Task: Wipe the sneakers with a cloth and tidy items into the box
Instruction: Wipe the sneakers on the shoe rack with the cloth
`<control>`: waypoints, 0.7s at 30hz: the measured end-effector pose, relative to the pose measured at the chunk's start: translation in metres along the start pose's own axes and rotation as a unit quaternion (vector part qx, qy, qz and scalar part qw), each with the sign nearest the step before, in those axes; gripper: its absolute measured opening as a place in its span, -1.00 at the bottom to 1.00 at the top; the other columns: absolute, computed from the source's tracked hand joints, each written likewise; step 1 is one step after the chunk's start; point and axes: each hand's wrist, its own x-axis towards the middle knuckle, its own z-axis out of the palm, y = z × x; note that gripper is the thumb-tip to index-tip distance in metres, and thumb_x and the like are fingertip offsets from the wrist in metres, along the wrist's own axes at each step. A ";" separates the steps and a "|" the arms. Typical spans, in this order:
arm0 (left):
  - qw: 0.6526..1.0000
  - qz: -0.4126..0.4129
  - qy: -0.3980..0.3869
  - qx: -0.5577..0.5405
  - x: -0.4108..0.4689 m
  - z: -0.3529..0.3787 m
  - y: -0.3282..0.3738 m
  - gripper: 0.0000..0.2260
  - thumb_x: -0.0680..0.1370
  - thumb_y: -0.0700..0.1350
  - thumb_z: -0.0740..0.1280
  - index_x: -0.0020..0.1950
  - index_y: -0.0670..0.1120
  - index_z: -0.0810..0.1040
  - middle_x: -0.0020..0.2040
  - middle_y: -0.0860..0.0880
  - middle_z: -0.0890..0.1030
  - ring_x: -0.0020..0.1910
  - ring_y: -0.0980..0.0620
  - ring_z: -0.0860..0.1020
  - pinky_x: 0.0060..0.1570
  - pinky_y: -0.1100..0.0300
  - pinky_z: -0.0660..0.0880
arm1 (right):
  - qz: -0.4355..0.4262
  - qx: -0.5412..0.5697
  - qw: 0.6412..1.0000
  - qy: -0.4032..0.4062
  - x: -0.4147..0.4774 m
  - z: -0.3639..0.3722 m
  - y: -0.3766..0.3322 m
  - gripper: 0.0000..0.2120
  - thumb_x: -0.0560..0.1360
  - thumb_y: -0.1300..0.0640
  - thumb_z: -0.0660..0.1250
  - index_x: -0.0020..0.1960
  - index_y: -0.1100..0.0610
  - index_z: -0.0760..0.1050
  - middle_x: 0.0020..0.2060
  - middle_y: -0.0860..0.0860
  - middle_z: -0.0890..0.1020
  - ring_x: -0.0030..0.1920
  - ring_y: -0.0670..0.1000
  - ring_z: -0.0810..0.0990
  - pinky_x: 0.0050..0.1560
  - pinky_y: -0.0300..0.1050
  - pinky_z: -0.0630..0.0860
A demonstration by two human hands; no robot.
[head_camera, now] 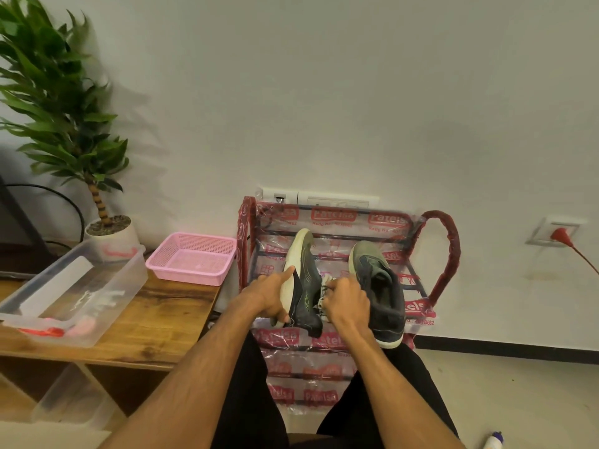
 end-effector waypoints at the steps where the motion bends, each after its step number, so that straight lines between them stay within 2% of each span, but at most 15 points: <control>1: 1.000 0.000 0.001 -0.002 0.001 0.001 0.000 0.06 0.31 -0.19 0.58 0.56 0.18 -0.06 0.33 -0.12 0.46 0.26 -0.14 0.46 0.31 -0.13 0.39 | 0.008 0.011 1.000 0.004 0.004 -0.003 0.001 -0.79 0.51 0.19 0.26 0.03 0.14 0.65 0.14 0.11 0.55 -0.01 0.21 0.62 0.01 0.08 0.57; 8: 1.000 0.005 0.015 -0.003 0.004 0.003 -0.004 0.05 0.31 -0.20 0.58 0.56 0.16 -0.04 0.33 -0.11 0.47 0.25 -0.12 0.48 0.27 -0.10 0.44 | 0.023 0.129 0.990 -0.046 -0.006 0.002 -0.025 -0.87 0.46 0.24 0.36 -0.11 0.12 0.69 -0.14 0.02 0.71 -0.19 0.03 0.65 -0.09 -0.02 0.62; 11: 1.000 0.005 0.018 -0.016 0.004 0.001 -0.008 0.04 0.31 -0.19 0.58 0.57 0.14 -0.02 0.36 -0.11 0.46 0.27 -0.13 0.46 0.28 -0.07 0.43 | 0.026 0.147 0.987 -0.053 -0.005 0.003 -0.027 -0.87 0.45 0.23 0.38 -0.11 0.08 0.70 -0.13 -0.04 0.70 -0.13 0.01 0.65 -0.04 -0.03 0.61; 15: 1.000 0.006 0.012 -0.003 0.006 0.001 -0.004 0.05 0.30 -0.19 0.59 0.56 0.16 -0.03 0.38 -0.13 0.42 0.32 -0.15 0.42 0.32 -0.11 0.39 | 0.007 0.087 0.996 -0.035 0.004 0.006 -0.026 -0.83 0.45 0.25 0.33 -0.08 0.09 0.69 -0.10 0.04 0.67 -0.15 0.06 0.63 -0.16 -0.05 0.58; 17: 1.000 -0.001 0.014 0.008 0.006 0.003 -0.001 0.05 0.30 -0.20 0.58 0.56 0.17 -0.03 0.36 -0.12 0.43 0.30 -0.15 0.43 0.30 -0.11 0.41 | -0.009 0.065 0.997 -0.033 0.008 0.007 -0.026 -0.84 0.45 0.24 0.33 -0.07 0.11 0.67 -0.09 0.08 0.65 -0.14 0.09 0.63 -0.14 -0.03 0.58; 19: 1.000 -0.004 0.016 0.007 0.005 0.002 -0.001 0.04 0.31 -0.20 0.58 0.56 0.18 -0.03 0.37 -0.11 0.42 0.29 -0.14 0.43 0.29 -0.11 0.42 | -0.022 0.061 0.996 -0.062 0.011 0.003 -0.026 -0.84 0.44 0.24 0.34 -0.07 0.12 0.68 -0.12 0.07 0.67 -0.11 0.11 0.64 -0.14 -0.06 0.55; 21: 1.000 -0.002 0.015 -0.008 0.005 0.002 -0.004 0.02 0.32 -0.21 0.57 0.56 0.16 -0.02 0.37 -0.11 0.43 0.29 -0.13 0.44 0.28 -0.09 0.42 | -0.030 0.070 0.991 -0.113 0.011 -0.003 -0.024 -0.83 0.41 0.28 0.33 -0.18 0.10 0.67 -0.21 0.04 0.67 -0.15 0.07 0.64 -0.18 -0.09 0.52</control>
